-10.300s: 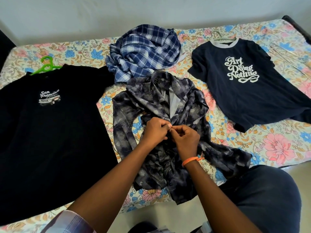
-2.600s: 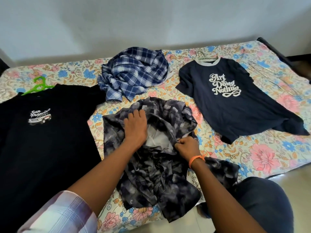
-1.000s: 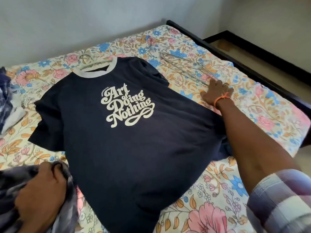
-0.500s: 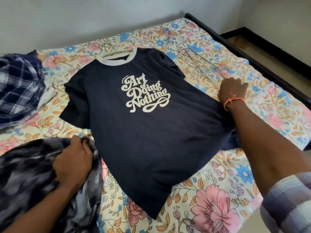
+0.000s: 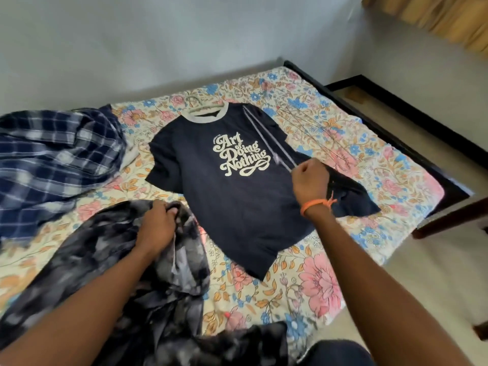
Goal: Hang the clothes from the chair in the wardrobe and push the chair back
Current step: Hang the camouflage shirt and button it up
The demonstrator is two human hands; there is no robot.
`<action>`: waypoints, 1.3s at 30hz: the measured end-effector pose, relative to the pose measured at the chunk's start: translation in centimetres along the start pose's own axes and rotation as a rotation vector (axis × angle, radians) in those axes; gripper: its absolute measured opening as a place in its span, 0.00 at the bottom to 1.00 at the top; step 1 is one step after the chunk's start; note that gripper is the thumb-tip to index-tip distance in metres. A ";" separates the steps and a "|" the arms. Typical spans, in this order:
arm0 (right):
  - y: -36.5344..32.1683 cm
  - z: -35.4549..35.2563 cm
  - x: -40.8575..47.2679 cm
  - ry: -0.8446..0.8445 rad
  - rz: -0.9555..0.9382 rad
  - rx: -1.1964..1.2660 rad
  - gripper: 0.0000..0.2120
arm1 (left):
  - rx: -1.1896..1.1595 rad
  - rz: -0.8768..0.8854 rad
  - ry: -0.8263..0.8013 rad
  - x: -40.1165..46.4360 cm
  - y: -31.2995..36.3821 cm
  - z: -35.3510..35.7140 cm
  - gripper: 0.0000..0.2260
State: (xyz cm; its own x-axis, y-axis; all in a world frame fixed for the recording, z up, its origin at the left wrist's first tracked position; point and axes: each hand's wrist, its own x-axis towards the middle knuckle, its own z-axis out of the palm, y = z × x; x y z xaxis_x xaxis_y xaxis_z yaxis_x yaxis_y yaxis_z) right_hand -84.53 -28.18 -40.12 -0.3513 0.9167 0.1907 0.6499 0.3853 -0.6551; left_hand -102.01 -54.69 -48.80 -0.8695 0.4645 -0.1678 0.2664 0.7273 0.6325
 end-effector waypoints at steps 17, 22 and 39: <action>-12.5 1.3 -36.2 -0.328 -0.340 0.326 0.07 | -0.478 0.080 -0.020 -17.5 -4.6 -13.4 0.14; -14.7 0.7 -35.1 -0.417 -0.033 0.467 0.08 | -0.326 0.259 -0.216 -20.5 -7.7 -16.1 0.11; -20.5 0.4 -28.8 -0.506 0.284 0.931 0.08 | -0.136 0.359 -0.325 -21.3 -5.6 -27.5 0.12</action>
State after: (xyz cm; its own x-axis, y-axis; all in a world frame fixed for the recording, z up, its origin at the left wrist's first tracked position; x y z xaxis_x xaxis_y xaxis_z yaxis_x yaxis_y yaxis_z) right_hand -87.98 -62.56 -32.49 -0.6435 0.7279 -0.2368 0.0620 -0.2587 -0.9640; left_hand -96.45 -82.52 -27.98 -0.5528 0.8224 -0.1342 0.4502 0.4303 0.7825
